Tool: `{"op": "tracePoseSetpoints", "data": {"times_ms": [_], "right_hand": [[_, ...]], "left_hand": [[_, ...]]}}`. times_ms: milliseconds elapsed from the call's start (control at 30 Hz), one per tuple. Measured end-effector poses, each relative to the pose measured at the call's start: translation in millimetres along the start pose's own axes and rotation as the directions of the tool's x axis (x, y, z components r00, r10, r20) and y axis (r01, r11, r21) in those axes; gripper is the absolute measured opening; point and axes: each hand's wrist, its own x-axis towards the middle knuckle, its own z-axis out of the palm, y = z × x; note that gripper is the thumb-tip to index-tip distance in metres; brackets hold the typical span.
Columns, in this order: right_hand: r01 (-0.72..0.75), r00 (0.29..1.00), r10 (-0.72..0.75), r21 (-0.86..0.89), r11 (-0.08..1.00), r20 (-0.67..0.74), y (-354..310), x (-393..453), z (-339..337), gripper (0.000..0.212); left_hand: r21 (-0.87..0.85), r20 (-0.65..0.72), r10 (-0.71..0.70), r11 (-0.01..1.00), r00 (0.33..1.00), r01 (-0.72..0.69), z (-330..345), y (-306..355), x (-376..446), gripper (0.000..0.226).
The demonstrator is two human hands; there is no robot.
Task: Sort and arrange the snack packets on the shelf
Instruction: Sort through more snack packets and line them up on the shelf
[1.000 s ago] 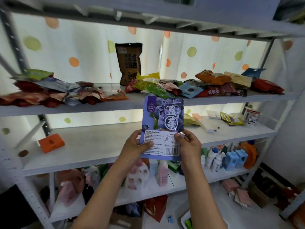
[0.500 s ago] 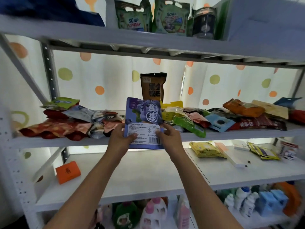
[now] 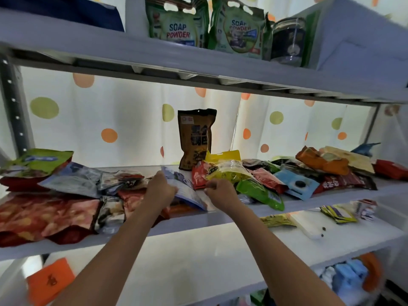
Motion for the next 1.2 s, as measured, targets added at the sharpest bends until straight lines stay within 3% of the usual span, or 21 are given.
{"op": "tracePoseSetpoints", "data": {"times_ms": [133,267,567,667,900,1067,1200], "right_hand": [[0.004,0.999,-0.008,-0.087,0.996,-0.046,9.4,24.3,-7.7,0.023],[-0.034,0.992,0.021,-0.105,0.994,-0.122,22.4,52.8,-24.0,0.027],[-0.086,0.973,0.065,-0.085,0.993,-0.224,71.4,114.6,-69.7,0.024],[-0.151,0.978,0.13,-0.126,0.98,-0.163,89.9,132.4,-77.0,0.026],[-0.278,0.958,0.285,-0.135,0.951,0.042,112.9,165.9,-80.9,0.035],[-0.327,0.938,0.335,-0.095,0.94,0.084,114.1,178.1,-87.0,0.042],[-0.333,0.934,0.338,-0.062,0.941,0.119,114.3,184.7,-80.4,0.062]], "left_hand": [[0.182,0.027,-0.052,0.982,0.998,0.047,3.0,0.7,9.7,0.06],[0.356,0.031,0.021,0.934,0.999,-0.031,4.4,16.6,20.5,0.062],[0.094,0.154,0.192,0.974,0.969,-0.208,51.0,77.8,60.5,0.045],[-0.004,0.204,0.152,0.988,0.967,-0.154,76.8,90.4,83.4,0.036],[0.069,0.301,-0.026,0.998,0.953,0.005,120.0,97.6,117.6,0.039],[0.147,0.331,-0.092,0.988,0.939,0.045,136.0,92.3,126.9,0.066],[-0.093,0.383,-0.218,0.958,0.898,0.272,141.8,91.9,133.6,0.092]]}}
